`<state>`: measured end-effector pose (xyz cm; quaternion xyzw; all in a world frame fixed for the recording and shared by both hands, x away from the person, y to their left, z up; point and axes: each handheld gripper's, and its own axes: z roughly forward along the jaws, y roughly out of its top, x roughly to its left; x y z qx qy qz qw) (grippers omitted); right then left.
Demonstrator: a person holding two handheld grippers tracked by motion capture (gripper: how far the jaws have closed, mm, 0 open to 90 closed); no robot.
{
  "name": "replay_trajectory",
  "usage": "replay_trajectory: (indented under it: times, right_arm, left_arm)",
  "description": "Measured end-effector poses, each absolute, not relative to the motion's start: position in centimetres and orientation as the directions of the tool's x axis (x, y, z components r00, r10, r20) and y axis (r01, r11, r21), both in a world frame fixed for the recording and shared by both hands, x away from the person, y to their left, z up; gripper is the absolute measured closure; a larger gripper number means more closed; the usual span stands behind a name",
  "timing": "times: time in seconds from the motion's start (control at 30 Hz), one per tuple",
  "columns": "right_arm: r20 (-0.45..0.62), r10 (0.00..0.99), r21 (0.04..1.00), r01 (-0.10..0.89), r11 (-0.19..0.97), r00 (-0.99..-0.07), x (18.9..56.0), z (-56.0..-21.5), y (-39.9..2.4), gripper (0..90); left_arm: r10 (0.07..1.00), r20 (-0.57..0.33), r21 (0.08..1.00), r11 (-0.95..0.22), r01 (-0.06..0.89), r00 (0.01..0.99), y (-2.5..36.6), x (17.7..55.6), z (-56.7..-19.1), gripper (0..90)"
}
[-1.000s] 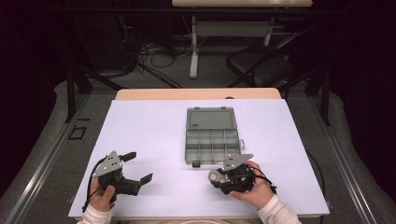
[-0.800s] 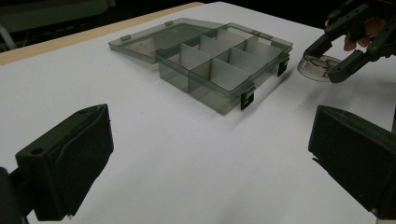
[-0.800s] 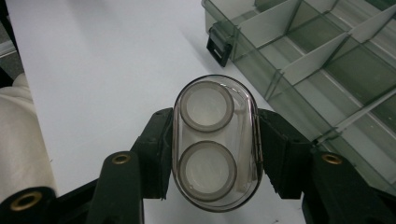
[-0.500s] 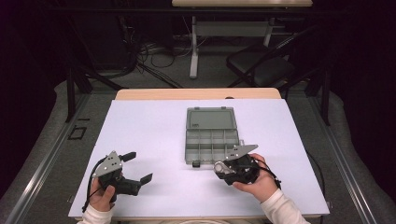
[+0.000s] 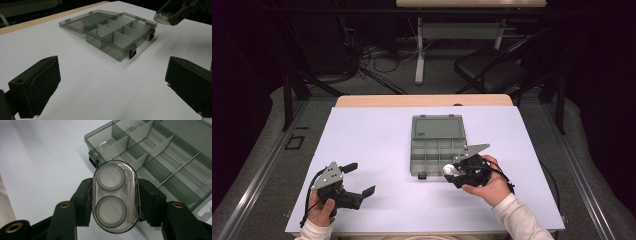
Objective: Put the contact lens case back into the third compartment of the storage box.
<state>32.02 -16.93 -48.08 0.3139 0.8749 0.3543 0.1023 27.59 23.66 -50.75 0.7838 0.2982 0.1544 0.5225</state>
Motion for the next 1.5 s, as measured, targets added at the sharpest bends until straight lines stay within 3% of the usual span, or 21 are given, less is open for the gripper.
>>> replay_trajectory:
  times: [0.67,1.5]
  right_arm:
    - [0.028,0.640,0.655,0.498,0.569,-0.768,35.0,-46.3,-16.9,48.6]
    - [0.016,0.685,0.634,0.537,0.556,-0.728,38.9,-46.5,-15.3,48.6]
  left_arm:
    - [0.633,-0.069,0.911,-0.276,0.308,0.771,23.7,27.6,-50.7,0.3]
    - [0.632,-0.070,0.911,-0.275,0.307,0.772,23.7,27.6,-50.8,0.3]
